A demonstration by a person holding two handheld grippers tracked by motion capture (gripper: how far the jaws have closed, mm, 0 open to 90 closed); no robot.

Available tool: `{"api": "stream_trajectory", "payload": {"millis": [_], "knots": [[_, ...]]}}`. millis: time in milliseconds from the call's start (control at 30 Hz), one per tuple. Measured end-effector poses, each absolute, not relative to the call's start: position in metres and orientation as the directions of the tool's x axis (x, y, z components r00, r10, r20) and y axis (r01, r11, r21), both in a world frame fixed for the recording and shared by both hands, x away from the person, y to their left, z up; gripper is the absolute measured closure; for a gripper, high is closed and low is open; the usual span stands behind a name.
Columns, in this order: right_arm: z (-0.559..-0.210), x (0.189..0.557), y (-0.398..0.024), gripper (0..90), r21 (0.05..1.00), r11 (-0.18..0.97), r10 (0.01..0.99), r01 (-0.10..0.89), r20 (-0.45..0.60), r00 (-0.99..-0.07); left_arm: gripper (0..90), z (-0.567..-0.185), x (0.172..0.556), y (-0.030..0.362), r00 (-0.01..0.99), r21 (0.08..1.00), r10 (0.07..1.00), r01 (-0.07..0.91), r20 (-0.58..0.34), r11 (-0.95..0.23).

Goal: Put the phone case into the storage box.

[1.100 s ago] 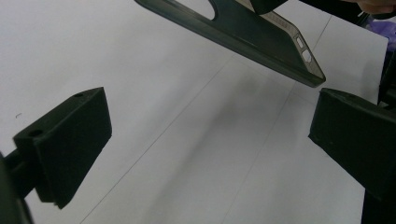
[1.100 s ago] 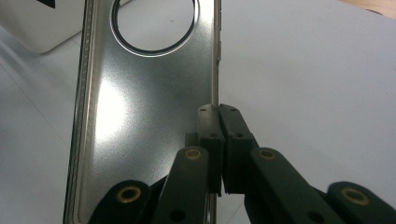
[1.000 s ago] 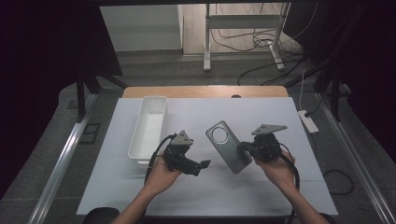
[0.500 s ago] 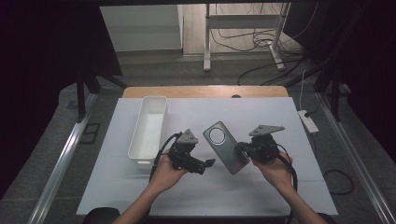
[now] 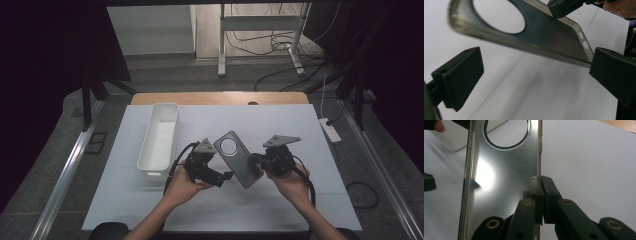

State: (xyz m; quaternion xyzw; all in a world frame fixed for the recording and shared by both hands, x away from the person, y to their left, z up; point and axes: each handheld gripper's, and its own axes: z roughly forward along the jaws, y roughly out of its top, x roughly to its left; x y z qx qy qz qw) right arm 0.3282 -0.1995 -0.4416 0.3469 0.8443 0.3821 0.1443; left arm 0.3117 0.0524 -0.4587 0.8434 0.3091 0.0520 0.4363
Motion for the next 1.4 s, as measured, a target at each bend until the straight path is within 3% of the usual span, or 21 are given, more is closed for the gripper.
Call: {"api": "stream_trajectory", "payload": {"millis": [433,833,1167,1400], "knots": [[-0.443,0.321,-0.187,88.2,0.754,0.47,0.68,0.458,0.022,-0.733,4.5,-0.461,0.31,0.047,0.794,0.764,0.58,0.484,-0.179,-0.427],[-0.445,0.317,-0.181,88.2,0.762,0.469,0.671,0.446,0.021,-0.741,15.4,-0.465,0.309,0.045,0.798,0.747,0.57,0.497,-0.194,-0.442],[-0.445,0.316,-0.181,88.0,0.77,0.469,0.669,0.432,0.009,-0.743,44.8,-0.463,0.311,0.054,0.777,0.751,0.587,0.524,-0.227,-0.403],[-0.446,0.315,-0.179,87.7,0.766,0.485,0.664,0.422,-0.008,-0.748,64.6,-0.461,0.313,0.059,0.771,0.745,0.561,0.558,-0.302,-0.365]]}}
